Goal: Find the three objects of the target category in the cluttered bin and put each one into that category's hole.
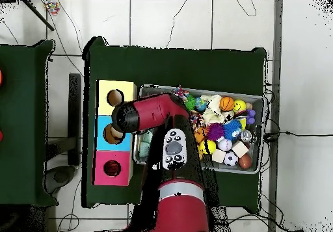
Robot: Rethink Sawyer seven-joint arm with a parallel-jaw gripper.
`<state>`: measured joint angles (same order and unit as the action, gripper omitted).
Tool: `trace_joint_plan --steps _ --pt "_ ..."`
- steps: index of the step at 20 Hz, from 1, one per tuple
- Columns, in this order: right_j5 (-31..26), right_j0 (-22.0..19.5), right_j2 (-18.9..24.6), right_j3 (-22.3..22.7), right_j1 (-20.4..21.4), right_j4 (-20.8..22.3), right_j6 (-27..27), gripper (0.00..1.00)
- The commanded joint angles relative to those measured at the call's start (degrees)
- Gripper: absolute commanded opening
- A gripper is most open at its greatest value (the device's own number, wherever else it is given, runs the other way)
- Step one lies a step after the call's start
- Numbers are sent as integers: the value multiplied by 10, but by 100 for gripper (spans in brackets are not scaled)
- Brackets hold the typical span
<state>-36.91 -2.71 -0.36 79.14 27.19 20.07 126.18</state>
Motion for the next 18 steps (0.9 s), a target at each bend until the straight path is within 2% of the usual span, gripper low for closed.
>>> trace_joint_plan --steps 1,6,8,15,18 --pt "18 -33 64 115 79 -19 -30 0" --pt "-12 -49 67 195 187 -28 -50 0" --pt "-22 -59 68 218 207 -34 -53 0" --pt "53 -90 63 278 213 0 -34 0" --pt "59 -84 63 301 226 5 -26 0"
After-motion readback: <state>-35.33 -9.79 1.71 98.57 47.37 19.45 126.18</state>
